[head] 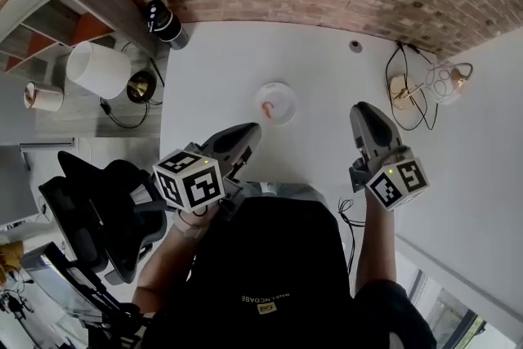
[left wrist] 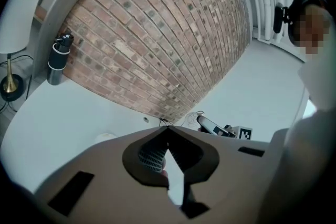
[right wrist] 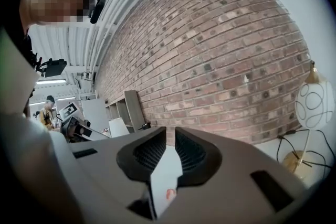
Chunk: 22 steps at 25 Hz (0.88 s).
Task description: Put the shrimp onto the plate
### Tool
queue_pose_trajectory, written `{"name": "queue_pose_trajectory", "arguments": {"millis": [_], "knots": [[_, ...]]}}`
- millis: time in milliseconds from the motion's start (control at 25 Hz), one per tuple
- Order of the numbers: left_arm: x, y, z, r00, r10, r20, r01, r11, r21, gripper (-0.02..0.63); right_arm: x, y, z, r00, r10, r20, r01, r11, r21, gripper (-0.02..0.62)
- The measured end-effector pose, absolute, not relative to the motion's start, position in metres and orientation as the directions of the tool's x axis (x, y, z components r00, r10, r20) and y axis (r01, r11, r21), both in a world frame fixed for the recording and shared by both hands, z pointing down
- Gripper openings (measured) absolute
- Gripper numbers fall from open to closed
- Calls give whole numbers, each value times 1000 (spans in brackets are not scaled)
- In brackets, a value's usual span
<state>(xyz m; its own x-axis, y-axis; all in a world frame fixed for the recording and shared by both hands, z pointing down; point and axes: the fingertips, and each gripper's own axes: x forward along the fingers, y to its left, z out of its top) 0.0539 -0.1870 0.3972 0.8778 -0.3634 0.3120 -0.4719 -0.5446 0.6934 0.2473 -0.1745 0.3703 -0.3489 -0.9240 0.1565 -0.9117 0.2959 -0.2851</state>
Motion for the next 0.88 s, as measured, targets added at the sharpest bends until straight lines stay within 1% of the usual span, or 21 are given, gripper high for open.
{"name": "queue_pose_trajectory", "arguments": {"millis": [520, 880], "knots": [[76, -187, 405, 904, -284, 321, -428, -614, 663, 3, 263, -129, 368, -253, -959, 126, -917, 197, -346, 52], [79, -188, 407, 908, -267, 324, -419, -616, 667, 3, 269, -119, 370, -217, -969, 119, -913, 159, -375, 52]]}}
